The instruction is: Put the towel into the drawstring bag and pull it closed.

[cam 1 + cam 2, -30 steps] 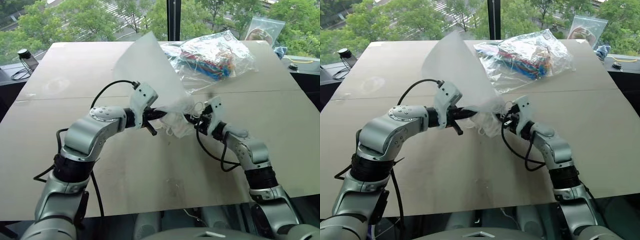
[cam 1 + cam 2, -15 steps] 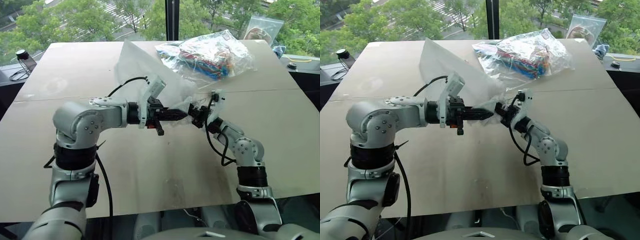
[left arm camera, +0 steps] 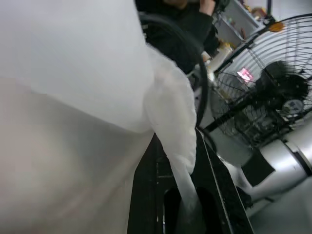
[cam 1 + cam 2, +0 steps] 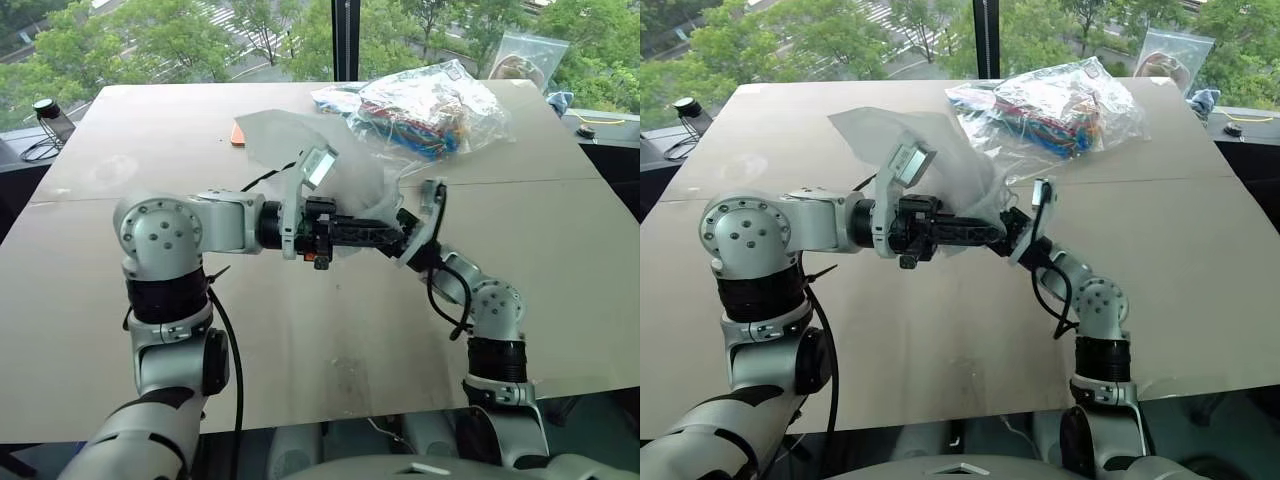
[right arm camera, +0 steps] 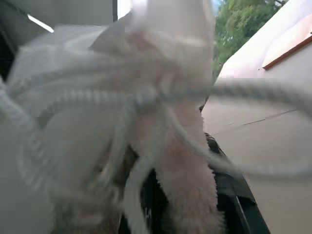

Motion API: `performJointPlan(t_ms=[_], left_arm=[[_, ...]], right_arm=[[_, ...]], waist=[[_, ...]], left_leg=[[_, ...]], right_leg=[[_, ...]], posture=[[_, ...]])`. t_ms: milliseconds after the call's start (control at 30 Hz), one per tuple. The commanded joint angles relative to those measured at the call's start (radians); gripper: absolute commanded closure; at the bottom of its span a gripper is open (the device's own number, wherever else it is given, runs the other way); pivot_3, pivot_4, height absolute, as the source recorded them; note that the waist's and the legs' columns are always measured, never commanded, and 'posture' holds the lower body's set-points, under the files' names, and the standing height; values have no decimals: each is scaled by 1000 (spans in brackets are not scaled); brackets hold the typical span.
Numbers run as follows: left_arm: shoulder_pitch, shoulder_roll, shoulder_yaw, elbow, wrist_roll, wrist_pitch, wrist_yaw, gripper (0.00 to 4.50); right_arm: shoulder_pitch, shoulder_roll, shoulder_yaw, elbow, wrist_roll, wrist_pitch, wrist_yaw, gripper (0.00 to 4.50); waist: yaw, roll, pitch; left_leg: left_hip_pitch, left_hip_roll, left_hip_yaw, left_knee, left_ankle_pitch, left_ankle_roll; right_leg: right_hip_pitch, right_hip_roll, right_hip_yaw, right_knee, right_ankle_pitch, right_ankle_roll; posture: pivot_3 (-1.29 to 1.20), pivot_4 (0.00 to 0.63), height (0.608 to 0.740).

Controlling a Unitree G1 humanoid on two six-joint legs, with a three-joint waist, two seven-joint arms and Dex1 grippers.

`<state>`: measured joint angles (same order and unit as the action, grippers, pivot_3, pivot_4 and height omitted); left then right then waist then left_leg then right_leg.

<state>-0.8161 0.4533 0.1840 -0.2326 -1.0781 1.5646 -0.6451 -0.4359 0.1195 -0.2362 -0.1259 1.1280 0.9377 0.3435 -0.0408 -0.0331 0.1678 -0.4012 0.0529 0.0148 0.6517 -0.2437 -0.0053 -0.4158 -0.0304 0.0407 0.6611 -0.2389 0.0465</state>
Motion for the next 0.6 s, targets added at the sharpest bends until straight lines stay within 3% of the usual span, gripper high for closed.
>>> performJointPlan(t_ms=[33, 133, 267, 367, 500, 600], left_arm=[[65, 106, -94, -61, 130, -156, -15, 4500], [111, 168, -140, -79, 178, -250, -63, 4500], [129, 177, -182, -95, 207, -322, -91, 4500], [104, 117, -195, -102, 189, -333, -69, 4500], [47, -13, -160, -81, 118, -287, 3, 4500], [56, -31, -133, -57, 100, -256, 25, 4500]], right_arm=[[26, -43, -60, -108, 164, 17, -45, 4480], [44, -72, -92, -106, 242, 1, -103, 4480], [13, -68, -78, -85, 244, -42, -147, 4480], [-28, -42, -19, -51, 139, -107, -143, 4480], [-43, -118, 268, -34, -238, -246, -9, 4480], [-22, -106, 294, -41, -261, -280, 49, 4480]], waist=[[-3, 1, 0], [-1, 2, 1], [-1, 3, 2], [0, 3, 2], [0, 2, 2], [-3, 3, 2]], left_leg=[[0, 0, 0, 0, 0, 0], [1, 0, 1, -2, 0, 0], [1, 0, 1, -2, 0, 0], [1, 0, 1, -2, 0, 0], [0, 0, 1, -1, 0, 0], [-1, 0, 1, -1, 0, 0]], right_leg=[[0, 0, 1, 0, 0, 0], [0, 0, 1, 0, 0, 0], [0, 0, 1, 0, 0, 0], [0, 0, 1, -1, 0, 0], [0, 0, 1, -1, 0, 0], [-1, 1, 2, -1, 0, 0]], posture=[[0, 150, 740], [0, 150, 740], [0, 150, 740], [0, 150, 740], [0, 150, 740], [0, 150, 740]])
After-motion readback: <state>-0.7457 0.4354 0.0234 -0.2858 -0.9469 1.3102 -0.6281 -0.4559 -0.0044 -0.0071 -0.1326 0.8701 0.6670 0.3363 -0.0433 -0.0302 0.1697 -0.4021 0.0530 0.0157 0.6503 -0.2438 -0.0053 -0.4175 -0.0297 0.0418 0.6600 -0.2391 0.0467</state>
